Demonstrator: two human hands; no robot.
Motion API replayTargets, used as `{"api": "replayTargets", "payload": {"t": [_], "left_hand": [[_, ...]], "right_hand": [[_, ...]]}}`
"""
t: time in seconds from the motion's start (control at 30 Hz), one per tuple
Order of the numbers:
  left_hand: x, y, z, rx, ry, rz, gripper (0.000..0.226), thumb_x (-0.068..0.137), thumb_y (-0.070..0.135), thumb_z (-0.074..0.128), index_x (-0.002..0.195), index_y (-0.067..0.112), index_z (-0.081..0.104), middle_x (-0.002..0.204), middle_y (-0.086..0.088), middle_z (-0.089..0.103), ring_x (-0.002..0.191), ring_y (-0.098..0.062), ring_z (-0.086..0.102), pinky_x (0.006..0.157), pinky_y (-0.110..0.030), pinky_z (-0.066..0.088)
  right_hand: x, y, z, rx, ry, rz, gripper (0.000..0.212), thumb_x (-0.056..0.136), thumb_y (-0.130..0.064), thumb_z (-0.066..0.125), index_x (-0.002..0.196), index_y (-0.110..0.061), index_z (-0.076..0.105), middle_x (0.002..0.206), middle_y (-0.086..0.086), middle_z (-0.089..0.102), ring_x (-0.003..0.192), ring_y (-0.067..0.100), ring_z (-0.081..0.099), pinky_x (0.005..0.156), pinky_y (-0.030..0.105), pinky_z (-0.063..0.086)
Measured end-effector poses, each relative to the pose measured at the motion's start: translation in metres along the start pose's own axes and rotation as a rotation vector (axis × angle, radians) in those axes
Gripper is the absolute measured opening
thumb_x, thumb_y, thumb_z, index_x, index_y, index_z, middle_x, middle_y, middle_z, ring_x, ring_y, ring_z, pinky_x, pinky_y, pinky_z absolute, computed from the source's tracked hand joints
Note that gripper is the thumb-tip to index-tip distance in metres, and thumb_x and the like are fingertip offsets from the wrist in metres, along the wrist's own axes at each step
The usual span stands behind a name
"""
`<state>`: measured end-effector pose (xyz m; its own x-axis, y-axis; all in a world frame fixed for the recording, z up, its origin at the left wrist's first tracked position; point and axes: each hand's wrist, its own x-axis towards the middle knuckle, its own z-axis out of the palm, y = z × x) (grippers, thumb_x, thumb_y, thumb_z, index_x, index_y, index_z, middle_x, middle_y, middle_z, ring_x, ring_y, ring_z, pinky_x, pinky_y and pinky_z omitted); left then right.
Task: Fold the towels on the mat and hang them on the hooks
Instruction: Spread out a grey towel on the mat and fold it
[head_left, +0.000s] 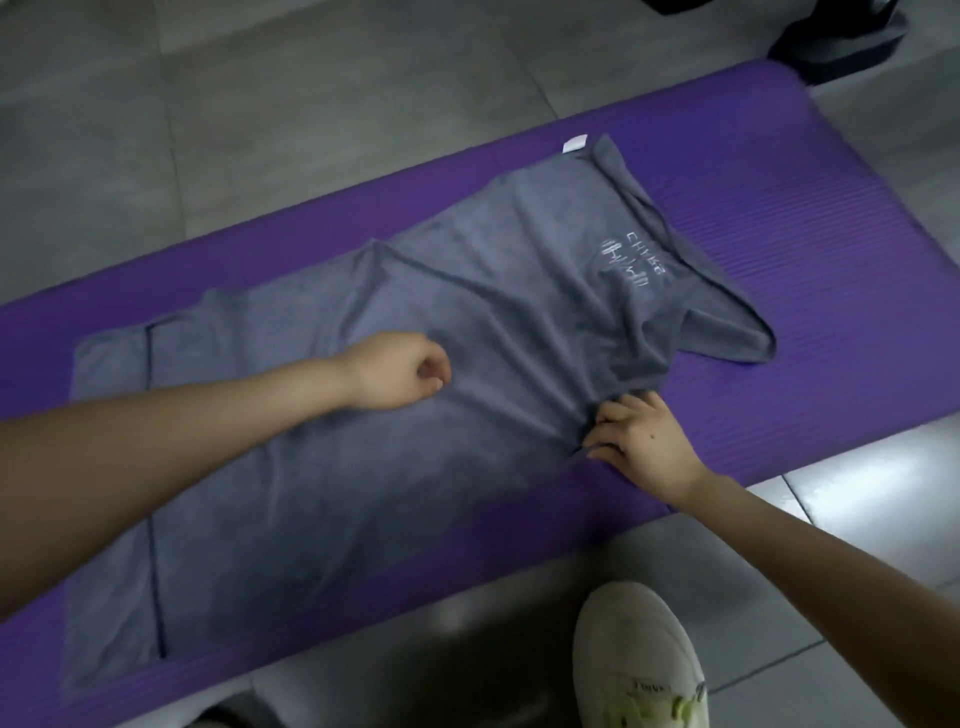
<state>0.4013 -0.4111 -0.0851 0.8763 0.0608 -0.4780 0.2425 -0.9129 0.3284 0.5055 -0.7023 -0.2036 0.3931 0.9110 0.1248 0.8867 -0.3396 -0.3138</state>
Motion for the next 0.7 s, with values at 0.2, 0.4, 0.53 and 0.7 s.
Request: {"api": "replayTargets", "payload": {"t": [0.2, 0.4, 0.53, 0.7], "left_hand": [[0.049, 0.025, 0.024, -0.029, 0.21, 0.042, 0.027, 0.088, 0.017, 0.058, 0.113, 0.012, 0.065, 0.115, -0.012, 0.063, 0.109, -0.028, 0.056, 0.095, -0.025, 0.034], [0.103, 0.041, 0.044, -0.068, 0.431, -0.016, 0.046, 0.079, 0.031, 0.043, 0.113, 0.008, 0.065, 0.115, -0.013, 0.065, 0.106, -0.031, 0.059, 0.096, -0.032, 0.036], [0.139, 0.046, 0.049, -0.054, 0.51, -0.077, 0.038, 0.091, 0.026, 0.051, 0.123, 0.008, 0.059, 0.131, -0.017, 0.055, 0.119, -0.035, 0.051, 0.104, -0.035, 0.033], [0.172, 0.054, 0.051, 0.085, 0.379, -0.153, 0.05, 0.097, 0.041, 0.034, 0.144, 0.022, 0.033, 0.154, -0.005, 0.024, 0.142, -0.034, 0.016, 0.115, -0.048, 0.012]], "right_hand": [[-0.027, 0.021, -0.028, 0.074, 0.205, 0.319, 0.038, 0.083, -0.053, 0.048, 0.099, -0.026, 0.071, 0.092, -0.006, 0.069, 0.082, 0.023, 0.059, 0.072, 0.036, 0.039], [-0.012, 0.104, -0.05, 0.113, 0.334, 1.298, 0.056, 0.087, -0.058, 0.045, 0.112, -0.011, 0.062, 0.112, 0.019, 0.059, 0.107, 0.041, 0.052, 0.091, 0.047, 0.039], [-0.006, 0.132, -0.047, 0.174, 0.248, 1.34, 0.04, 0.082, -0.051, 0.061, 0.095, -0.014, 0.067, 0.106, 0.016, 0.063, 0.103, 0.037, 0.055, 0.086, 0.041, 0.043], [-0.015, 0.145, -0.064, 0.263, 0.34, 1.311, 0.024, 0.09, -0.031, 0.059, 0.095, -0.008, 0.06, 0.097, 0.013, 0.066, 0.097, 0.033, 0.058, 0.078, 0.035, 0.039]]}}
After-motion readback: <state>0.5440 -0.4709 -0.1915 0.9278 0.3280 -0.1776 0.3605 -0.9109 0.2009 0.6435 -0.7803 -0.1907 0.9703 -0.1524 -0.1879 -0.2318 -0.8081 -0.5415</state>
